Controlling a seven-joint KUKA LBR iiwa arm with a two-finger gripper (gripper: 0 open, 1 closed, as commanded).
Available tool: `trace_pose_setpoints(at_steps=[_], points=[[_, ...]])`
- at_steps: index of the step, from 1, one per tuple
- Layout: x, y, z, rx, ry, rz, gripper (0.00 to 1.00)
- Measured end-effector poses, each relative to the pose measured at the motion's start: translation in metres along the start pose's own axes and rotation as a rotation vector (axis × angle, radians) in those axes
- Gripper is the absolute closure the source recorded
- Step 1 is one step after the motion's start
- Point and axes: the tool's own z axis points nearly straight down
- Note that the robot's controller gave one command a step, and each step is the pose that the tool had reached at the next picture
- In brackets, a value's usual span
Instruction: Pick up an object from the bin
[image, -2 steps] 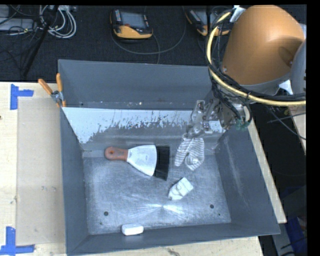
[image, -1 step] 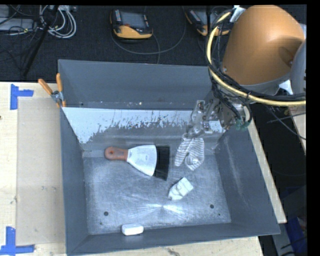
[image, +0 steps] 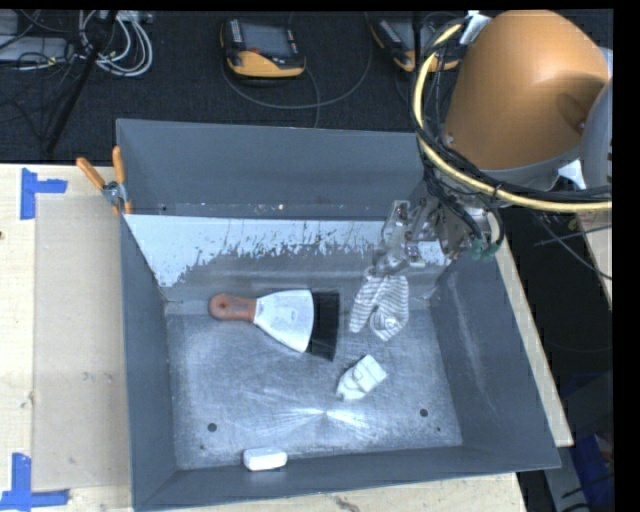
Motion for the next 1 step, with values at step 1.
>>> trace_pose_setpoints(at_steps=[1], points=[[0.0000, 0.0000, 0.0000, 0.000, 0.000, 0.000, 1.00]])
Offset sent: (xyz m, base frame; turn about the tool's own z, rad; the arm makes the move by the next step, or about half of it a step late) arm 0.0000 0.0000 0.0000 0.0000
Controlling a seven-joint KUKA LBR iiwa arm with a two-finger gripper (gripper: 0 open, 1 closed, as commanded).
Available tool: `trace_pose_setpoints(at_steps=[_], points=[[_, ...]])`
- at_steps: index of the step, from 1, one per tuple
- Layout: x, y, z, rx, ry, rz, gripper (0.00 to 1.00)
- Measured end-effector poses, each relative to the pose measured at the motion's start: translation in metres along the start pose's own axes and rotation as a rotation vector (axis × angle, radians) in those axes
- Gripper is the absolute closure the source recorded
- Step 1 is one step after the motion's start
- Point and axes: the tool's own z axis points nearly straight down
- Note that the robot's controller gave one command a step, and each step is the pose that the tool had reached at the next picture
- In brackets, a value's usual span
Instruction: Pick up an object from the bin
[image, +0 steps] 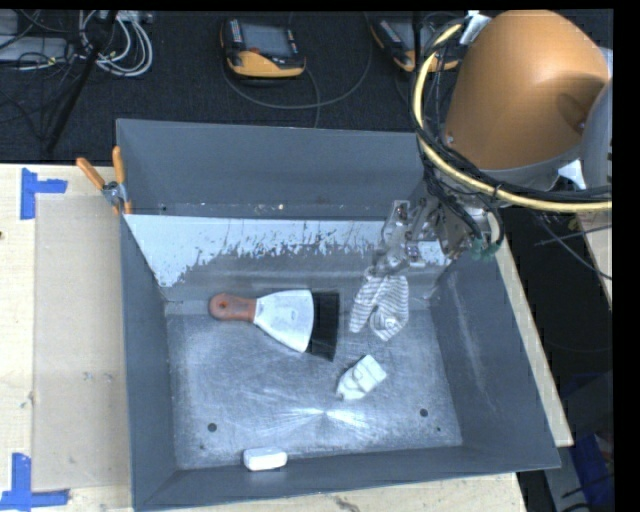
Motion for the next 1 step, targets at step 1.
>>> trace_pose_setpoints(at_steps=[1], points=[[0.0000, 0.0000, 0.0000, 0.000, 0.000, 0.000, 1.00]])
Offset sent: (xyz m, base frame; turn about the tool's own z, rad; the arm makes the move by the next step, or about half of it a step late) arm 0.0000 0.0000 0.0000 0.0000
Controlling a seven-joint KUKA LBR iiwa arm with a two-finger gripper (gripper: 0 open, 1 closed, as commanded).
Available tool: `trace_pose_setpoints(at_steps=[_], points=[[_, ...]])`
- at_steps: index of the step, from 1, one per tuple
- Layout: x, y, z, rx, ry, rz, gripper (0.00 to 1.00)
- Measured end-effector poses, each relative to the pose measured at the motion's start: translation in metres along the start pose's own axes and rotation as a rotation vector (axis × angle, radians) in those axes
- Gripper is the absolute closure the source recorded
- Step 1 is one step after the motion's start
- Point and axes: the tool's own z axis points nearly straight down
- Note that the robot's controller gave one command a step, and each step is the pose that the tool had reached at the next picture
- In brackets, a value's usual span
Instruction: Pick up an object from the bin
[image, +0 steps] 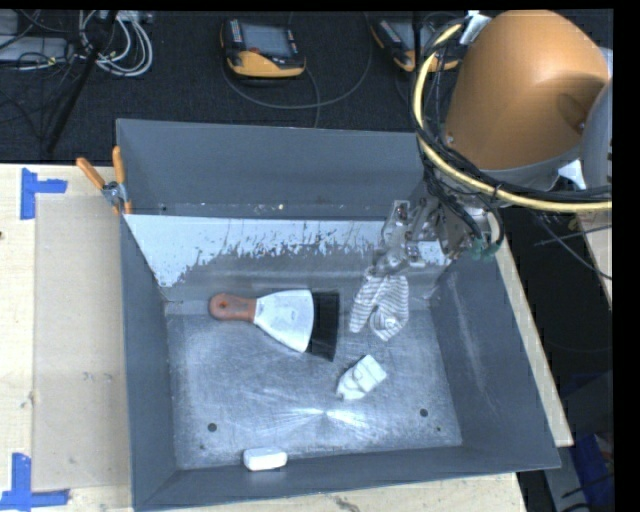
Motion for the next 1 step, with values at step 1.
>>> trace_pose_setpoints(at_steps=[1], points=[[0.0000, 0.0000, 0.0000, 0.000, 0.000, 0.000, 1.00]])
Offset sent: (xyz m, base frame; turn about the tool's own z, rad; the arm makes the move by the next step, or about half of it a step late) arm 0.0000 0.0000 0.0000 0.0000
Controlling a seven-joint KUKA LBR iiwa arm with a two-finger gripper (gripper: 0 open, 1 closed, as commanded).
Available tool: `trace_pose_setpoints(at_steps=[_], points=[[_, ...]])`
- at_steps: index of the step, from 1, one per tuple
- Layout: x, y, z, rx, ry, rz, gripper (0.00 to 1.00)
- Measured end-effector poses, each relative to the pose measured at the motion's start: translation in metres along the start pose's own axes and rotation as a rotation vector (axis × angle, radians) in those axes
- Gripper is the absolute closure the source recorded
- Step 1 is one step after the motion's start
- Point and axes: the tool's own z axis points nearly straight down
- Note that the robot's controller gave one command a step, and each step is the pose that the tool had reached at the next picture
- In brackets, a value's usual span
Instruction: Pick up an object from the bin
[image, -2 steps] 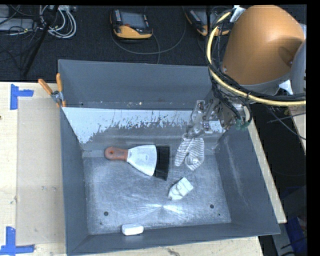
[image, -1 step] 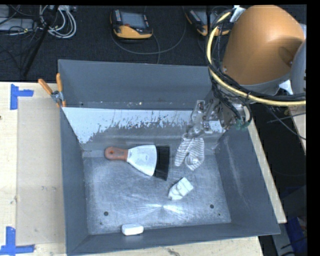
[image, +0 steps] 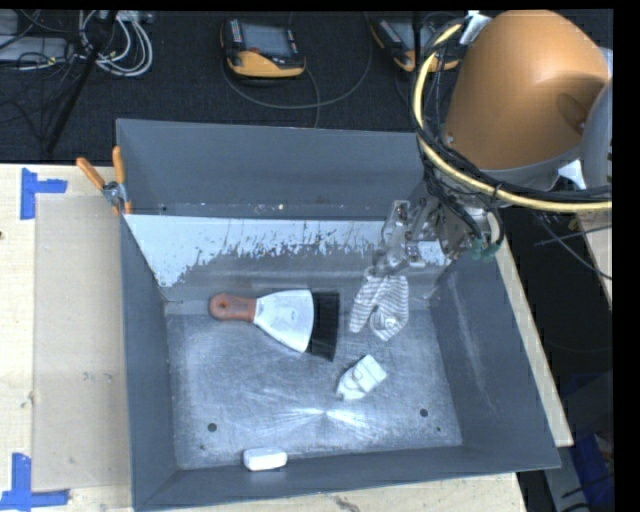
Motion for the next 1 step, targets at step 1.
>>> trace_pose_setpoints(at_steps=[1], points=[[0.0000, 0.0000, 0.0000, 0.000, 0.000, 0.000, 1.00]])
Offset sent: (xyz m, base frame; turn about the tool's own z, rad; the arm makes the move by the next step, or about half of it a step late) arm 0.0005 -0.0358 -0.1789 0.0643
